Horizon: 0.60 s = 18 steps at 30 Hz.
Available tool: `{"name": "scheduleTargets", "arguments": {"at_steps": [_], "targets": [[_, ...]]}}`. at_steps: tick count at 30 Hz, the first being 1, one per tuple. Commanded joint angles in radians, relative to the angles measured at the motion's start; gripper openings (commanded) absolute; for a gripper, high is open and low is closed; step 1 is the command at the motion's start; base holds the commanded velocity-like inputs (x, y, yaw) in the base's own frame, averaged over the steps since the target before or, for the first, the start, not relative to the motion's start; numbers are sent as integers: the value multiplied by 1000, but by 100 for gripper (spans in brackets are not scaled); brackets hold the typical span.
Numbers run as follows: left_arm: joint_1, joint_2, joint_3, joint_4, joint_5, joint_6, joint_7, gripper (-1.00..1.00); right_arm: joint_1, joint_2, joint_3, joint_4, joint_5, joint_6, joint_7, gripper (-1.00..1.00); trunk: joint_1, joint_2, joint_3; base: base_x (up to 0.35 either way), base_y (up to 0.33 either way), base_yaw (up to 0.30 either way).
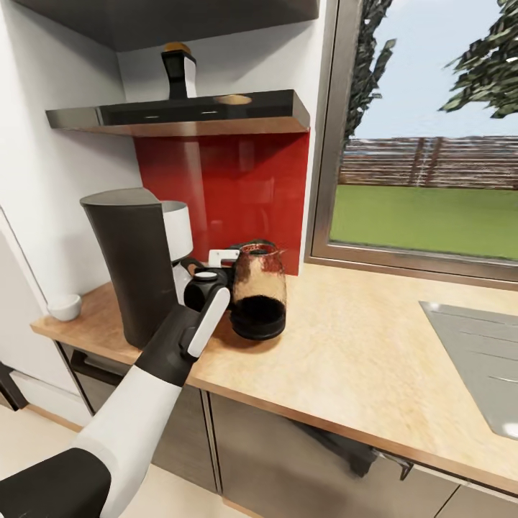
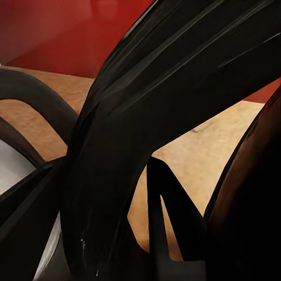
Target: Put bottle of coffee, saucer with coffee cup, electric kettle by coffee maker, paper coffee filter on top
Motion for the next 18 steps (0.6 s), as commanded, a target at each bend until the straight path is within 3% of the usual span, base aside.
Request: {"name": "scheduleTargets", "arguments": {"at_steps": [1, 9, 18], "targets": [[-1, 0, -1, -1, 5, 2, 10, -100, -1, -1, -3, 0, 8, -3, 1, 100, 0, -1, -1, 42, 0, 0], [-1, 0, -2, -1, 5, 2, 10, -100, -1, 0, -3, 0, 8, -3, 1, 100, 0, -1, -1, 227, 0, 0], [-1, 0, -3, 1, 10, 2, 10, -100, 0, 0, -3, 0, 8, -3, 1, 100, 0, -1, -1, 18, 0, 0]]}}
